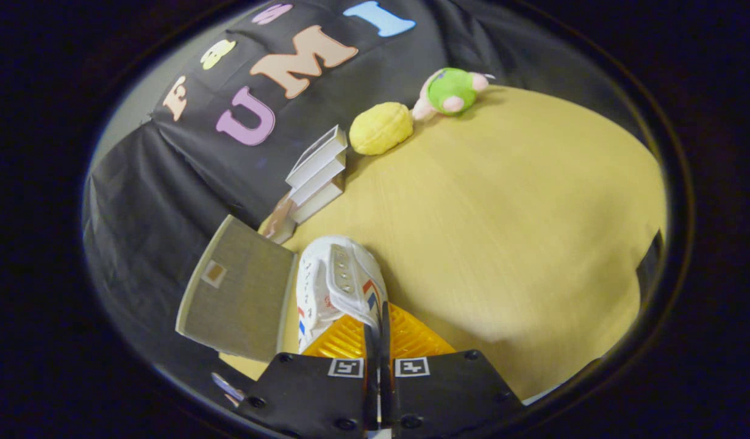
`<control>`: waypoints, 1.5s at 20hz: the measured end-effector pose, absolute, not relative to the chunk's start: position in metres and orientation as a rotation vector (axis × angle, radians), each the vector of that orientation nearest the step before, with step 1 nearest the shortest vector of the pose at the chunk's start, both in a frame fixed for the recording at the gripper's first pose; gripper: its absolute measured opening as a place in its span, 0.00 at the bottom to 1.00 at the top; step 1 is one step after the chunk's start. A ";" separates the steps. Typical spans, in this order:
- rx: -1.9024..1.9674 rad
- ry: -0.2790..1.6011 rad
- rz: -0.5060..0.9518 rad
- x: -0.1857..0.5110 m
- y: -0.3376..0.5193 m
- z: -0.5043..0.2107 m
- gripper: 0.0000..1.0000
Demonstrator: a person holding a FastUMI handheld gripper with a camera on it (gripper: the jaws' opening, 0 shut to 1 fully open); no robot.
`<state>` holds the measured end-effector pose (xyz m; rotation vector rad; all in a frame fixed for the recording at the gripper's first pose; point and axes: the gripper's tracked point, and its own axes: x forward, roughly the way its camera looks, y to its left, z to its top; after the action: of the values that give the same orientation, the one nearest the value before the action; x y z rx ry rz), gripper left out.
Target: Open the storage box then place both shoes into the box .Put the left shoe in first, then the right shoe, with the right side of both shoes facing outward in a uniform manner.
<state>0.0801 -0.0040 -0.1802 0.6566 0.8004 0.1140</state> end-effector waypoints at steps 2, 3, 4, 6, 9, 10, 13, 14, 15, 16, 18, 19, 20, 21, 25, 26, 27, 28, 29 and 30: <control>0.670 0.802 0.137 0.080 0.006 -0.177 0.05; 0.677 0.798 0.144 0.079 0.011 -0.172 0.05; 0.694 0.791 0.155 0.076 0.016 -0.164 0.05; 0.757 0.781 0.196 0.072 0.029 -0.146 0.05; 0.850 0.765 0.257 0.064 0.045 -0.116 0.05; 0.870 0.758 0.272 0.060 0.048 -0.104 0.05; 0.916 0.733 0.313 0.066 0.062 -0.073 0.05; 0.922 0.725 0.325 0.069 0.069 -0.064 0.05; 0.921 0.721 0.335 0.073 0.078 -0.057 0.05; 0.918 0.719 0.347 0.076 0.088 -0.049 0.05; 0.912 0.718 0.378 0.084 0.113 -0.032 0.05; 0.914 0.721 0.396 0.089 0.128 -0.025 0.05; 0.915 0.721 0.415 0.093 0.144 -0.017 0.05; 0.908 0.719 0.428 0.099 0.159 -0.010 0.05; 0.853 0.723 0.439 0.121 0.212 -0.010 0.05; 0.845 0.734 0.433 0.125 0.223 -0.014 0.05; 0.835 0.738 0.427 0.130 0.232 -0.019 0.05; 0.821 0.738 0.420 0.135 0.239 -0.022 0.05; 0.803 0.737 0.408 0.141 0.244 -0.027 0.05; 0.786 0.733 0.398 0.145 0.247 -0.031 0.05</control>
<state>0.1449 0.2472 -0.0306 0.7858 0.7329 0.3978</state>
